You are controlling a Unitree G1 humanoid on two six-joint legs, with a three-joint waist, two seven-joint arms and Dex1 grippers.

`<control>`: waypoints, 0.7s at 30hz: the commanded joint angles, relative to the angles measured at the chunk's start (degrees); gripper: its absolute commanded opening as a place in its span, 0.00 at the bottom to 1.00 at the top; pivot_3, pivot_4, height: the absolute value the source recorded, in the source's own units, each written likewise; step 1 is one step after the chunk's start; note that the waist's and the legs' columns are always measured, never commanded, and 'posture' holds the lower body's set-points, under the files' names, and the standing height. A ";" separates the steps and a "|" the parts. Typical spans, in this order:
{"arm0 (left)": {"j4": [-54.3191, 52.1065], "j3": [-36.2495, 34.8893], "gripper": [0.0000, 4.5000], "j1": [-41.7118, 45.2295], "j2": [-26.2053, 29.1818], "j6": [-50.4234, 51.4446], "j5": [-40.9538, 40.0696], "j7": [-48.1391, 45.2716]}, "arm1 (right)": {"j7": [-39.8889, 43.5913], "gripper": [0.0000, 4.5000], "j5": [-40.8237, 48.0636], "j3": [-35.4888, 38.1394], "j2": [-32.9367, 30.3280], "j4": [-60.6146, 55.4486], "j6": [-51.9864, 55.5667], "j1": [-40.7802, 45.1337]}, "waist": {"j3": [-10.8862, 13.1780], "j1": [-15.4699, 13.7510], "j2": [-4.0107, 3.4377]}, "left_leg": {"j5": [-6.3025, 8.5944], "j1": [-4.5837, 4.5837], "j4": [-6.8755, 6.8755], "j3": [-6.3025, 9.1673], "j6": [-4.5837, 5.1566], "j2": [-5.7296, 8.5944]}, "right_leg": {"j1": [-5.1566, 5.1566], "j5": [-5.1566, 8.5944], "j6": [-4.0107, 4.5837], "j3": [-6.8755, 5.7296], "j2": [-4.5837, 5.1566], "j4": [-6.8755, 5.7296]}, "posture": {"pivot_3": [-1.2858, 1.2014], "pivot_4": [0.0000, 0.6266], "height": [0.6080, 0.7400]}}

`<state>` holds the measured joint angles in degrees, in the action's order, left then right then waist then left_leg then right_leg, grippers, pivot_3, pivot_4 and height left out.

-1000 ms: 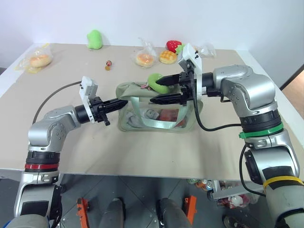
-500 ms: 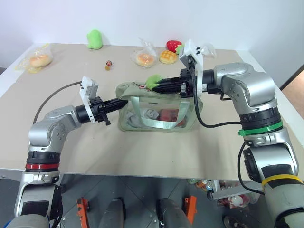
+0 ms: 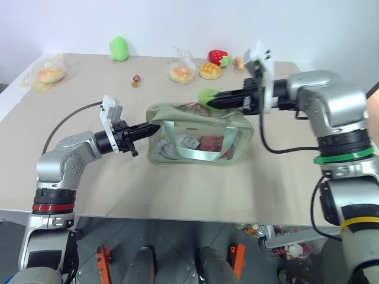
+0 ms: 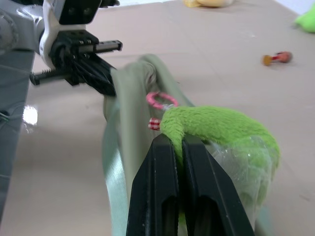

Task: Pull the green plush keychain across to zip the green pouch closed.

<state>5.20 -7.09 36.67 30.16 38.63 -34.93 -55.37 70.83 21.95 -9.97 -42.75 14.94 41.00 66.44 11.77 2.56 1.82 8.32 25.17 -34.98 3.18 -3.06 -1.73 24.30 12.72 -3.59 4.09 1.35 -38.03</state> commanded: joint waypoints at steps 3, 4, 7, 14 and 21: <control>0.48 0.19 0.00 0.48 -0.02 -0.51 0.18 -0.07 | 5.30 0.01 -7.29 1.84 -11.69 -1.92 -14.55 -1.84 | 0.00 -0.17 0.00 | 0.00 0.01 0.01 0.01 -0.01 0.01 | 0.00 0.04 0.00 -0.03 0.00 0.00 | 0.52 0.24 1.00; 0.66 0.22 0.00 0.51 0.02 -0.61 0.24 -0.19 | 5.24 0.01 -9.19 1.35 -12.95 -1.37 -17.51 -2.19 | 0.00 -0.14 0.00 | 0.01 0.01 0.01 0.00 -0.01 0.02 | 0.00 0.06 -0.01 -0.02 0.02 0.01 | 0.52 0.24 1.00; 0.71 0.26 0.00 0.71 -0.06 -0.50 0.16 -0.31 | 2.15 0.01 -16.64 0.18 -15.87 2.63 -27.53 -1.68 | 0.00 0.13 0.00 | 0.02 -0.05 0.01 -0.09 -0.03 0.02 | 0.01 0.07 0.02 0.02 0.05 0.02 | 0.52 0.24 1.00; 0.86 0.39 0.00 0.88 0.01 -0.40 0.17 -0.54 | -2.45 0.01 -25.79 0.58 -18.38 8.25 -41.56 -2.10 | 0.00 0.03 0.00 | -0.10 -0.05 0.00 -0.11 -0.16 0.05 | 0.00 0.15 0.30 0.04 0.10 0.02 | 0.52 0.24 1.00; -0.32 -0.01 0.00 0.08 0.44 0.38 -0.40 -0.12 | -4.32 0.01 -33.56 -2.13 -22.54 3.17 -51.56 -17.82 | -0.01 -0.49 0.02 | -0.09 -0.02 0.04 -0.07 -0.18 0.08 | -0.11 0.25 0.11 0.00 0.13 0.03 | 0.52 0.24 1.00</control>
<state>5.70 -6.73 36.96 30.01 38.72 -35.12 -55.53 67.71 -9.27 -12.38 -63.82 19.01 -9.20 49.60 11.76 2.07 1.84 8.23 25.12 -34.93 3.07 -3.24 -1.66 24.20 12.97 -3.48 4.12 1.48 -37.99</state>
